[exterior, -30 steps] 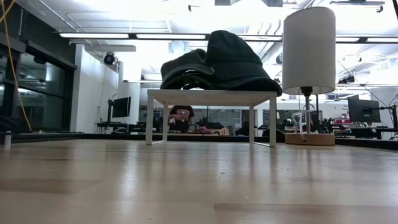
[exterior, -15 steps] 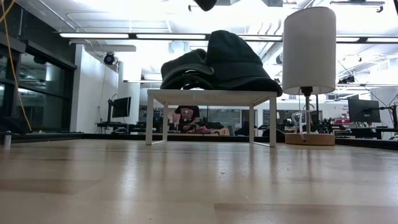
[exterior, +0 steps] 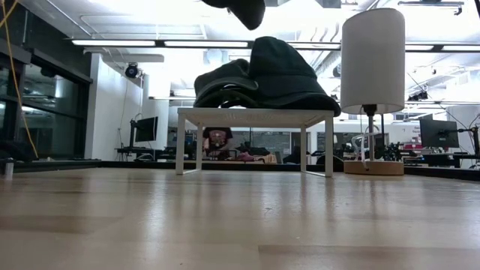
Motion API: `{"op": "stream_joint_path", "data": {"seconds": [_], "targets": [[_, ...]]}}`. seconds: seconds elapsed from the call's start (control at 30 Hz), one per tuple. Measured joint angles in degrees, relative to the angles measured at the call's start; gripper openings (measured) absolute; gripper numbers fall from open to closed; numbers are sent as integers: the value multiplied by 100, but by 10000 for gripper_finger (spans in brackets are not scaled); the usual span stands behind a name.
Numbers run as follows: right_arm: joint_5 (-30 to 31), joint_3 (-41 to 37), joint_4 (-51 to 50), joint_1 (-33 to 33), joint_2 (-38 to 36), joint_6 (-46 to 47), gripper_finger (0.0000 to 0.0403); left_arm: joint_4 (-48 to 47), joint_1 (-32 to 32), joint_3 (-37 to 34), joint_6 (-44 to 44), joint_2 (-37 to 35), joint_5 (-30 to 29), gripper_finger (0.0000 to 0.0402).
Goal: Pick & Place hat
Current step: Stack the dark green cap on the dark green cap on the shelf
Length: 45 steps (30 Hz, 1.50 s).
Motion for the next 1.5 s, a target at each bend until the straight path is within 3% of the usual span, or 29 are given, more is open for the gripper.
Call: {"op": "stream_joint_path", "data": {"seconds": [0.27, 0.83, 1.27, 1.5], "targets": [[-335, 0, -209, -198, -220, 487, 4, -650, 15, 0, 21, -35, 67, 264], [-828, 0, -215, -150, -233, 717, 4, -685, 17, -73, 432, -35, 93, 264], [-1008, 0, -217, 59, -235, 887, 4, -681, 15, -199, 433, -32, -284, 263], [-977, 0, -253, 95, -237, 964, 4, -679, 15, -199, 432, -32, -329, 205]]}}
